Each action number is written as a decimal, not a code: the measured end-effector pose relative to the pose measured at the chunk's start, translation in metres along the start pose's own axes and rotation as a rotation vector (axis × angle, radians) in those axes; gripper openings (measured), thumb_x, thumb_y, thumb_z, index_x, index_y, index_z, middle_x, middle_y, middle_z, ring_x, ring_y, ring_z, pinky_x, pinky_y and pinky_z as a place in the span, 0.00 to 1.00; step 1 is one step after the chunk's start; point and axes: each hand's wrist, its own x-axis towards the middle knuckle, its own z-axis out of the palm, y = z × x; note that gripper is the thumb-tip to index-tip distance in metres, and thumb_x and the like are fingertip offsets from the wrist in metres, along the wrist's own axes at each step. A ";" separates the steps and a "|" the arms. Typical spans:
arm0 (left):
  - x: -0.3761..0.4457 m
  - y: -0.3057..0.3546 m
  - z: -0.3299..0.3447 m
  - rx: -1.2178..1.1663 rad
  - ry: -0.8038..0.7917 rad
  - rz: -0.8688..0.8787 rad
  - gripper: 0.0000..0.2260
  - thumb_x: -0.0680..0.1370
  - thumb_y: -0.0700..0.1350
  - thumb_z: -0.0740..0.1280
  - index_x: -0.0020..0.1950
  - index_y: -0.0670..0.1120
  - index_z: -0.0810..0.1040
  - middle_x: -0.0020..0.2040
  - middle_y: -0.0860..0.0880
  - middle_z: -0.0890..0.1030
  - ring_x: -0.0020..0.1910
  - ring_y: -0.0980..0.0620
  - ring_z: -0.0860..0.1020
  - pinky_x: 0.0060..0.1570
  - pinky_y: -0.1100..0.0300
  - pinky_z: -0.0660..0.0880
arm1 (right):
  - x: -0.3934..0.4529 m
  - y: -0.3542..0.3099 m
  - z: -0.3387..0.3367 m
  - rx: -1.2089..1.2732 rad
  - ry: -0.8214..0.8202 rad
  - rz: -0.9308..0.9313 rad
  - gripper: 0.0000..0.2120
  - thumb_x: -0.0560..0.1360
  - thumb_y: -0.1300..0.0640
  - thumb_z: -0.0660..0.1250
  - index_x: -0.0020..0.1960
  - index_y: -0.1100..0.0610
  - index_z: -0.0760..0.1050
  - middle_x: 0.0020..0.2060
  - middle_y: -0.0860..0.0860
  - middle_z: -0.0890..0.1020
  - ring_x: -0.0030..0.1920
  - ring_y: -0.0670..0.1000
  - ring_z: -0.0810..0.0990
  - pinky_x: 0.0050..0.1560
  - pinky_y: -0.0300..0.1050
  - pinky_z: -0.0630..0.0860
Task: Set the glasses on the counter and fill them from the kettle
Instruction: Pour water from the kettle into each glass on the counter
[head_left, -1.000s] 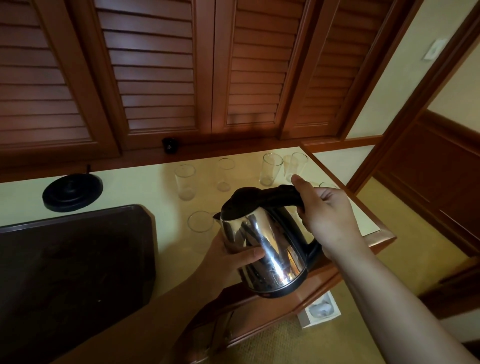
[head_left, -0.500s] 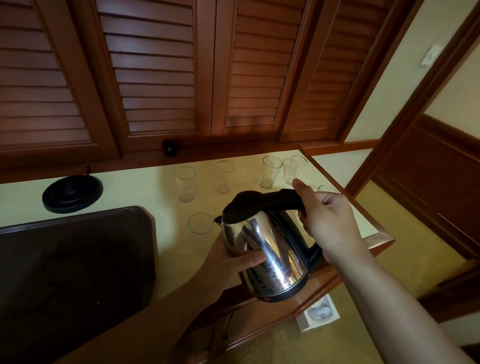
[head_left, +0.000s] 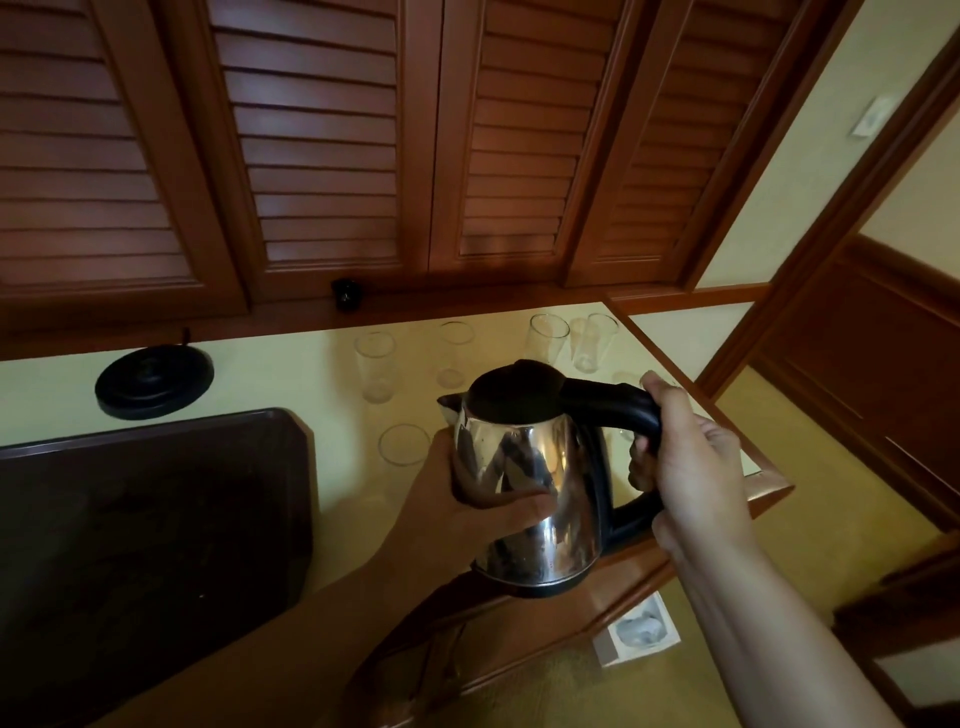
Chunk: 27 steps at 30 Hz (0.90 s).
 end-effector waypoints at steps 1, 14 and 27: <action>0.001 0.001 0.003 0.005 -0.003 -0.002 0.40 0.59 0.51 0.87 0.68 0.48 0.75 0.58 0.53 0.87 0.58 0.55 0.86 0.51 0.61 0.84 | 0.001 -0.002 -0.003 0.002 0.006 -0.005 0.20 0.80 0.45 0.70 0.33 0.54 0.82 0.24 0.50 0.71 0.25 0.47 0.67 0.28 0.38 0.65; 0.037 -0.005 0.075 -0.077 -0.028 -0.077 0.34 0.67 0.44 0.82 0.71 0.45 0.75 0.61 0.46 0.87 0.58 0.50 0.87 0.54 0.60 0.83 | 0.050 -0.027 -0.054 -0.148 -0.047 -0.080 0.24 0.80 0.41 0.70 0.43 0.64 0.80 0.23 0.51 0.71 0.25 0.50 0.65 0.28 0.41 0.66; 0.048 -0.017 0.113 -0.137 0.068 -0.122 0.34 0.68 0.47 0.81 0.71 0.41 0.75 0.58 0.45 0.88 0.53 0.53 0.89 0.45 0.64 0.83 | 0.102 -0.038 -0.068 -0.417 -0.219 -0.069 0.31 0.75 0.33 0.69 0.40 0.63 0.83 0.22 0.49 0.73 0.28 0.49 0.71 0.40 0.49 0.71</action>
